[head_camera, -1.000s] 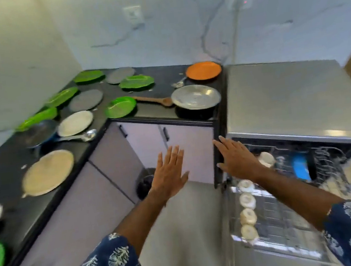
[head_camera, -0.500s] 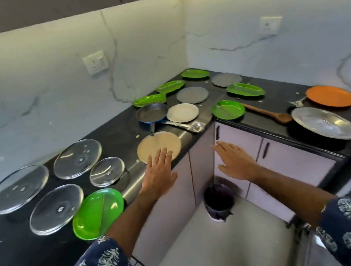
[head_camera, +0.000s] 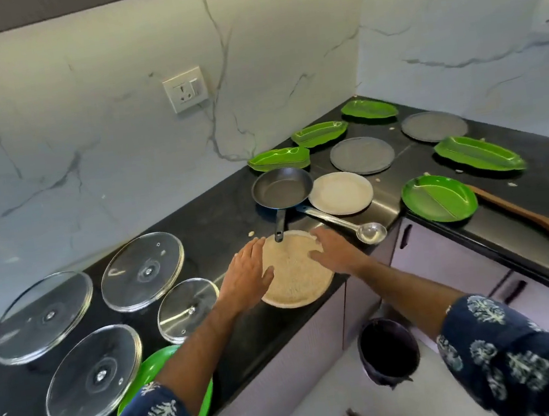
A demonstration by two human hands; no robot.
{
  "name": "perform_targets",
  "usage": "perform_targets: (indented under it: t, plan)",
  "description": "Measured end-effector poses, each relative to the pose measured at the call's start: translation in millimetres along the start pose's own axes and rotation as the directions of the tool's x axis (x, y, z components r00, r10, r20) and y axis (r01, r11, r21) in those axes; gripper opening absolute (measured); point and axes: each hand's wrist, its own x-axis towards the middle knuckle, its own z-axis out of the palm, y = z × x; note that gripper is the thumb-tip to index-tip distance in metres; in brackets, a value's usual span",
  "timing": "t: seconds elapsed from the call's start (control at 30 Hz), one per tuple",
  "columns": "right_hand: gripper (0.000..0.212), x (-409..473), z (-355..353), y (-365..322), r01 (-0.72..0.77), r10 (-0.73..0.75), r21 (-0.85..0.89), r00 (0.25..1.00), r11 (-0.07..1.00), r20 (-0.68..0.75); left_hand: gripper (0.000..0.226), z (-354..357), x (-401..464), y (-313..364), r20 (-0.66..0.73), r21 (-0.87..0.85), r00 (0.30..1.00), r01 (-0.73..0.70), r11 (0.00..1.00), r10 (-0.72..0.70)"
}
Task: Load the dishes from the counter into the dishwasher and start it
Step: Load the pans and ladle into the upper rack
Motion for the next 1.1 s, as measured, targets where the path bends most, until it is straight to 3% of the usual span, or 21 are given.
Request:
perform_targets:
  t: [0.13, 0.2, 0.3, 0.47, 0.57, 0.63, 0.73, 0.93, 1.03, 1.1]
  plan:
    - [0.026, 73, 5, -15, -0.198, 0.169, 0.447, 0.980, 0.872, 0.105, 0.072, -4, 51, -7, -0.047, -0.050, 0.996, 0.069, 0.996, -0.071]
    - [0.013, 104, 11, -23, -0.250, 0.186, 0.515, 0.967, 0.820, 0.174, 0.072, -5, 71, -11, -0.057, -0.094, 0.991, 0.116, 0.989, -0.122]
    - [0.015, 134, 25, -31, -0.379, 0.255, 0.629, 0.925, 0.678, 0.283, 0.069, -7, 84, -21, -0.036, -0.105, 0.988, 0.148, 0.983, -0.153]
    - [0.038, 172, 39, -37, -0.480, 0.352, 0.757, 0.870, 0.443, 0.346, 0.066, -12, 100, -47, 0.028, -0.083, 0.983, 0.182, 0.980, -0.181]
    - [0.026, 182, 42, -45, -0.510, 0.377, 0.814, 0.837, 0.277, 0.396, 0.065, -14, 106, -59, 0.036, -0.102, 0.983, 0.182, 0.978, -0.179]
    - [0.010, 184, 44, -49, -0.519, 0.420, 0.826, 0.815, 0.220, 0.400, 0.064, -15, 110, -65, 0.040, -0.126, 0.985, 0.173, 0.977, -0.170]
    - [0.013, 186, 44, -48, -0.478, 0.505, 0.832, 0.812, 0.284, 0.294, 0.063, -16, 116, -75, 0.052, -0.208, 0.985, 0.169, 0.963, -0.162]
    - [0.018, 169, 33, -28, -0.355, 0.502, 0.705, 0.865, 0.614, -0.002, 0.065, -22, 130, -87, 0.096, -0.518, 0.983, 0.185, 0.835, -0.158]
    - [0.026, 133, 26, -17, -0.262, 0.415, 0.676, 0.907, 0.689, -0.072, 0.073, -22, 137, -83, 0.115, -0.730, 0.975, 0.214, 0.649, -0.192]
    - [0.035, 101, 20, -10, -0.209, 0.366, 0.650, 0.923, 0.731, -0.115, 0.068, -23, 144, -72, 0.142, -0.868, 0.961, 0.236, 0.437, -0.237]
